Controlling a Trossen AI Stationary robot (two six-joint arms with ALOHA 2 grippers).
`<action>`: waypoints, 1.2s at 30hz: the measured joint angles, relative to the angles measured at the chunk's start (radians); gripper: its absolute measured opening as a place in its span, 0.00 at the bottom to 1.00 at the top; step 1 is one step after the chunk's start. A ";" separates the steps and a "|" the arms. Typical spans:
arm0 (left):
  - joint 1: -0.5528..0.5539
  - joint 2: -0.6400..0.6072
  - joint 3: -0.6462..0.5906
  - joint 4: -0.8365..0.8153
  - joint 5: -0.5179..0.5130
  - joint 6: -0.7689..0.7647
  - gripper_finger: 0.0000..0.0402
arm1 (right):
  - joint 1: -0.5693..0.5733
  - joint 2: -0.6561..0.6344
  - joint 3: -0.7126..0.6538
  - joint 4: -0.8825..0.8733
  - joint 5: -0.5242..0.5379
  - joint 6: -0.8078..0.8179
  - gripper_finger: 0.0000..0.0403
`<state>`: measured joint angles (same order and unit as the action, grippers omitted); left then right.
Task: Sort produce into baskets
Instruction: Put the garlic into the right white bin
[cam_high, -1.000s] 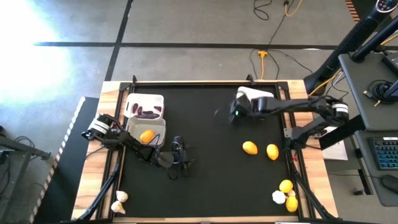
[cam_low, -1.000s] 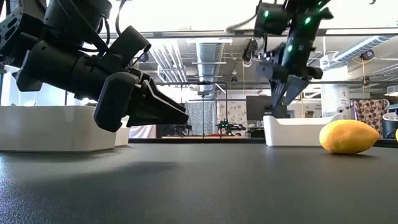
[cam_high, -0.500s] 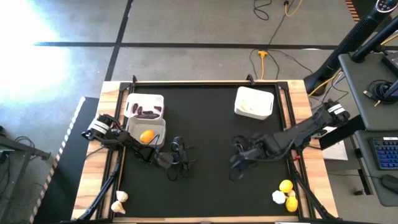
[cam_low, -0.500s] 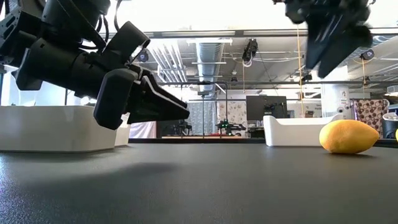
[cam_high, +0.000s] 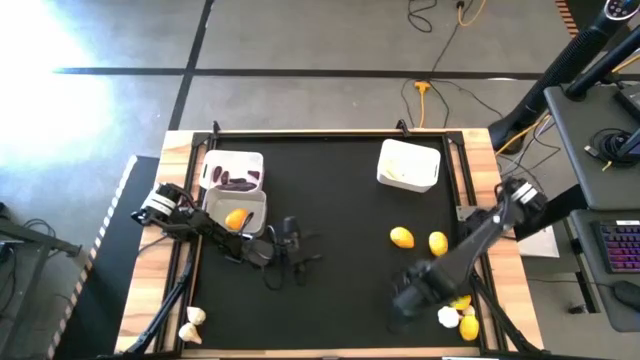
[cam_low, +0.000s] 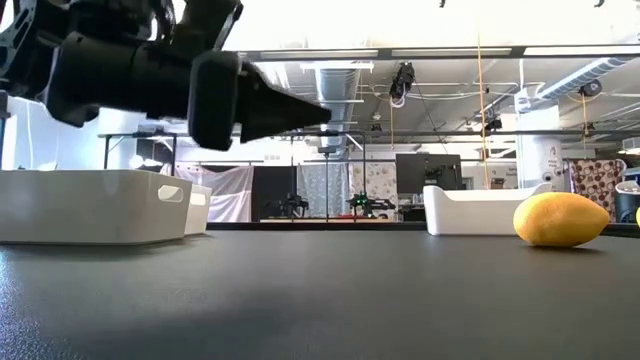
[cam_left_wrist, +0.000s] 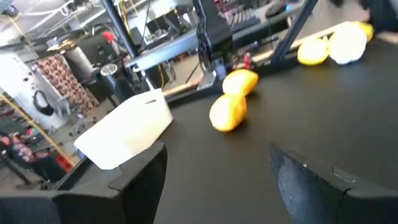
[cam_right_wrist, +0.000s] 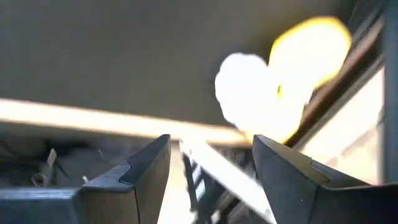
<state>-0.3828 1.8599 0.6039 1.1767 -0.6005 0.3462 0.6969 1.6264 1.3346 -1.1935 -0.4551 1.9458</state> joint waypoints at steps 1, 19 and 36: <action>0.000 0.000 0.006 0.000 0.015 0.001 0.65 | 0.022 0.016 0.000 0.029 -0.026 0.027 0.55; 0.000 -0.001 0.056 -0.088 0.175 -0.066 0.65 | 0.117 0.170 -0.068 0.018 -0.085 0.067 0.81; 0.000 -0.001 0.035 -0.096 0.177 -0.112 0.65 | 0.115 0.179 -0.215 0.241 -0.120 0.060 0.68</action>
<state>-0.3824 1.8591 0.6384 1.0811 -0.4236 0.2338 0.8121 1.8050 1.1199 -0.9524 -0.5747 2.0057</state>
